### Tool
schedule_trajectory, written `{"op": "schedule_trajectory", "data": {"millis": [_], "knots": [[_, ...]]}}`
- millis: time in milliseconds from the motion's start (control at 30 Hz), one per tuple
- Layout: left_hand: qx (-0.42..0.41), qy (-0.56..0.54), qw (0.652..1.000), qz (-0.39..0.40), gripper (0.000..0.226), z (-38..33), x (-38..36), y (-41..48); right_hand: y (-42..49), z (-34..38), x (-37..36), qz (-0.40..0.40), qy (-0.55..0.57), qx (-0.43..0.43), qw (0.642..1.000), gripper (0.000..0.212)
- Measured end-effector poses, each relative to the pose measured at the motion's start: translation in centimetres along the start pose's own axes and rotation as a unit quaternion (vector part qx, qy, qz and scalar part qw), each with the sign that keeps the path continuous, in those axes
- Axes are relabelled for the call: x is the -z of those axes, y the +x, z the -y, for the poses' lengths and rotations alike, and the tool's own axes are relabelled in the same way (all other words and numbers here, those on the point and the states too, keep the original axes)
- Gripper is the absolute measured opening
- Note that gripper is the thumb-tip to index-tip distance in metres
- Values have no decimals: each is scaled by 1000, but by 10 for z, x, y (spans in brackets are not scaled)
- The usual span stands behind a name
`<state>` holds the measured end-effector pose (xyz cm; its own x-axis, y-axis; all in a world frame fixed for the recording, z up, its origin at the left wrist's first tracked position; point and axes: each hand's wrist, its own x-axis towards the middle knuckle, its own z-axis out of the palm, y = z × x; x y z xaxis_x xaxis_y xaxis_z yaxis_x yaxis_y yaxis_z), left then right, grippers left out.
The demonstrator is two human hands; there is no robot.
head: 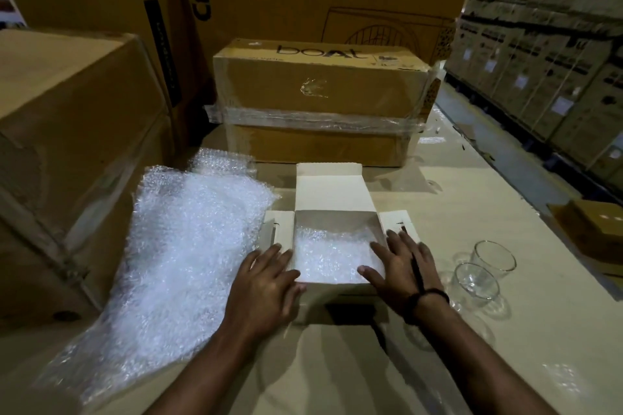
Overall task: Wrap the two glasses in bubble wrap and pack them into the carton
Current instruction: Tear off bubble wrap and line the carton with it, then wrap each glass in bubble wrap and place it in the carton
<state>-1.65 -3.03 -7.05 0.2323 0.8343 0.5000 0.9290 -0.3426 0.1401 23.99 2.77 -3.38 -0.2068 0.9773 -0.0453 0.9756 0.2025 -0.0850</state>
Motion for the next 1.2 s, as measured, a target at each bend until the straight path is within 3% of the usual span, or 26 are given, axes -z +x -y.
{"op": "schedule_trajectory", "data": {"millis": [133,333,467,567,733,800,900,1067,1200], "knots": [[1,-28,999,-40,29,-2,-9,-5,-13,9,-26,-50,103,-49,992,93],[41,-77,996,-14,27,-1,-11,-8,-5,11,-37,-58,124,-66,988,50],[63,-90,994,12,33,-5,-7,-7,-8,14,-30,-48,116,-69,990,52],[58,-90,994,-15,36,-8,1,-6,-17,10,-15,-49,154,-43,986,56],[-14,-109,987,-119,18,-36,5,-20,-61,-5,15,-219,319,-31,921,38],[-29,-152,981,-114,19,-59,3,-26,-79,-20,27,-289,312,-35,904,26],[-19,-205,978,-38,18,-103,-1,-24,-88,-66,43,-340,299,-77,888,16],[30,-251,964,82,45,-183,-3,11,-69,-146,32,-224,264,-198,917,26],[74,-217,963,141,66,-230,-21,47,-47,-174,14,-151,280,-191,929,32]]}}
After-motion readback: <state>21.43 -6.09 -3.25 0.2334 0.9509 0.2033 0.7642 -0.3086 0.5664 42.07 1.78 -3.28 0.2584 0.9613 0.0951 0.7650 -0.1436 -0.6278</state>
